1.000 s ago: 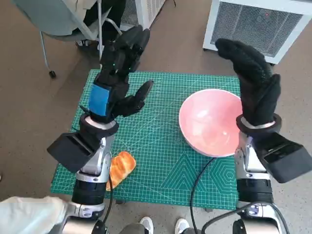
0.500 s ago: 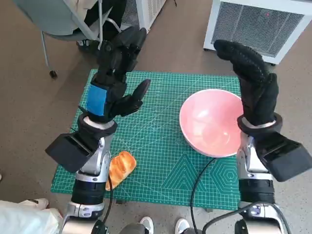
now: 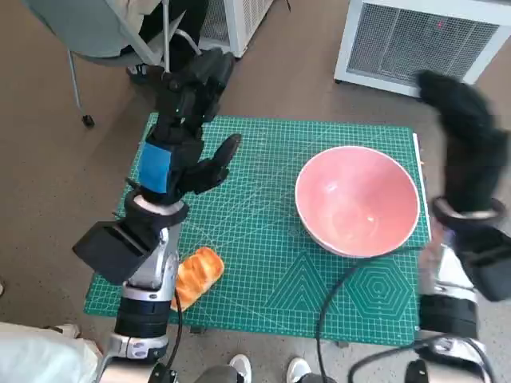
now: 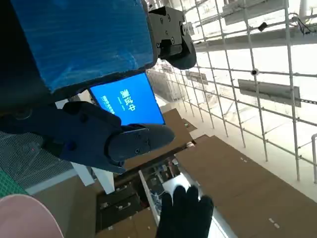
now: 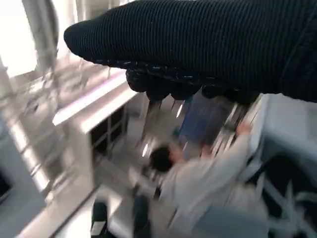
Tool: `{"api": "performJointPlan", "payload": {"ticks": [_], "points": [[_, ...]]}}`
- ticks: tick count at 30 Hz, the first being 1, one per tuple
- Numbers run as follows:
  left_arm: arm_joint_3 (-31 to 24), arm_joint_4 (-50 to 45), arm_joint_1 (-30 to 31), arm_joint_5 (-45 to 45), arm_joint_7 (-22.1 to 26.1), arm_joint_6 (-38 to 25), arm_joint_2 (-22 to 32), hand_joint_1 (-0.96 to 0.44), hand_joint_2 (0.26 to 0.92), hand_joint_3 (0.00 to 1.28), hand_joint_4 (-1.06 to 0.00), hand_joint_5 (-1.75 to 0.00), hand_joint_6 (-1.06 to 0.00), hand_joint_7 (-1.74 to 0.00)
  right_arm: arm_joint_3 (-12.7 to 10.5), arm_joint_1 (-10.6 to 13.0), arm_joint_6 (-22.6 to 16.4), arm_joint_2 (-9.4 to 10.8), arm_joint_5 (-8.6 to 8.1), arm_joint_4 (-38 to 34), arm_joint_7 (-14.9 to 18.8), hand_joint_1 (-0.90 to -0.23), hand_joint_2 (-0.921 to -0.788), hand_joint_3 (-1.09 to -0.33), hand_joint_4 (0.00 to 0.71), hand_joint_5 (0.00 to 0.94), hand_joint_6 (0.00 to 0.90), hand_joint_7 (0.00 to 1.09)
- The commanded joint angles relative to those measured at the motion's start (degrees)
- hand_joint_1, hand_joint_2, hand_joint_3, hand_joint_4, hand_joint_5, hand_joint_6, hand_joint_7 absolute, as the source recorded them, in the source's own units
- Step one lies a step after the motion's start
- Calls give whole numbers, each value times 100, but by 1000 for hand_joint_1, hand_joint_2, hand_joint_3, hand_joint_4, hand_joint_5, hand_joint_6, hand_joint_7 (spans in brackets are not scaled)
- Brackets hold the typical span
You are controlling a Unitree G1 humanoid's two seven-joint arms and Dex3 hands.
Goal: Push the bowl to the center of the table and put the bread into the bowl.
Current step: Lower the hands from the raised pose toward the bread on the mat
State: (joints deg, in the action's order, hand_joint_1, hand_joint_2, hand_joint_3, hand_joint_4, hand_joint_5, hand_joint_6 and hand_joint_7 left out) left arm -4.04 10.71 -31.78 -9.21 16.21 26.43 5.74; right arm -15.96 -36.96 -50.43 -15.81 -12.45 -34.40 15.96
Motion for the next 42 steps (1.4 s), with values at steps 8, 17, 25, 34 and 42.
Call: {"api": "performJointPlan", "payload": {"ticks": [8,17,25,34,42], "points": [[-142,169,138,-248,198,291,93,-356,921,481,-253,-12,1,-691,-444,348,-381,-248,386,-1444,-788,-595,-921,-864,360,2,101,550],[-198,213,176,-305,238,302,114,-345,921,472,-253,-11,1,-674,-341,248,-215,-287,790,-2784,-1429,-563,-921,-874,360,1,113,514],[-217,174,224,-279,212,279,131,-335,921,465,-258,-12,1,-671,-323,43,216,-38,609,-3467,-1245,-526,-921,-870,339,0,163,430],[-254,83,291,-226,163,263,188,-330,921,464,-260,-12,-7,-679,-206,-151,736,279,706,-3843,-1446,-505,-921,-868,341,4,210,380],[-292,41,338,-240,171,268,243,-332,921,460,-261,-11,-11,-678,-182,-346,1159,509,637,-3977,-1359,-508,-921,-874,361,11,238,365]]}}
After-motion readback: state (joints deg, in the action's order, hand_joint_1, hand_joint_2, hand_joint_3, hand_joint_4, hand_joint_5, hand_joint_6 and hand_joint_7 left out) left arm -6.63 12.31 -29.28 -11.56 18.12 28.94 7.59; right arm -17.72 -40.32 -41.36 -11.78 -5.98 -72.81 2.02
